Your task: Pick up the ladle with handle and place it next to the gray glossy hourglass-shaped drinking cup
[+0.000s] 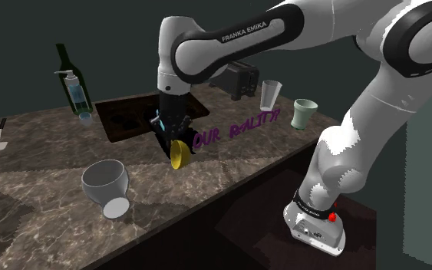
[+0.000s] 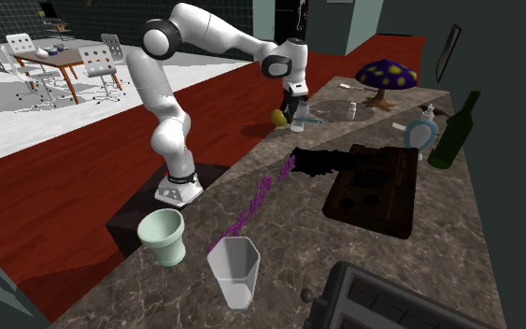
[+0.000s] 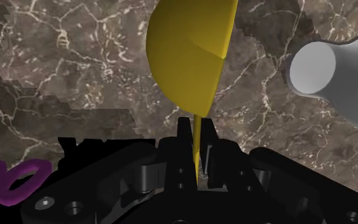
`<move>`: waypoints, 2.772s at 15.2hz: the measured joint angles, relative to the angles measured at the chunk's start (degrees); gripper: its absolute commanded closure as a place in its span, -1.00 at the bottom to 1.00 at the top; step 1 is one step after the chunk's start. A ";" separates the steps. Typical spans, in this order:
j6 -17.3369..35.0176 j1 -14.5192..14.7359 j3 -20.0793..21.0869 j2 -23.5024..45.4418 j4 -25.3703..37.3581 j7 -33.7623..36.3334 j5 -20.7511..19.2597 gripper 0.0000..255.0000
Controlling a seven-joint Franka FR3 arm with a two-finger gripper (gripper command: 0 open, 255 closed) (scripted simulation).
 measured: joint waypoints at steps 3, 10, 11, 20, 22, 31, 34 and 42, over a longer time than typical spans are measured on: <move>2.28 0.05 0.11 0.78 -1.52 -0.34 0.11 1.00; 7.90 0.26 0.47 2.93 -5.05 -1.06 0.43 1.00; 8.54 0.27 0.50 3.21 -5.43 -1.16 0.46 1.00; 15.65 0.40 0.74 7.09 -8.41 -2.09 0.67 1.00; 17.23 0.40 0.73 8.09 -8.85 -2.33 0.67 1.00; 17.71 0.58 0.89 8.41 -9.28 -2.29 0.74 -1.00; 17.69 0.60 0.92 8.47 -9.33 -2.26 0.73 -1.00; 10.38 -0.14 0.01 3.83 -6.77 -2.51 0.61 -1.00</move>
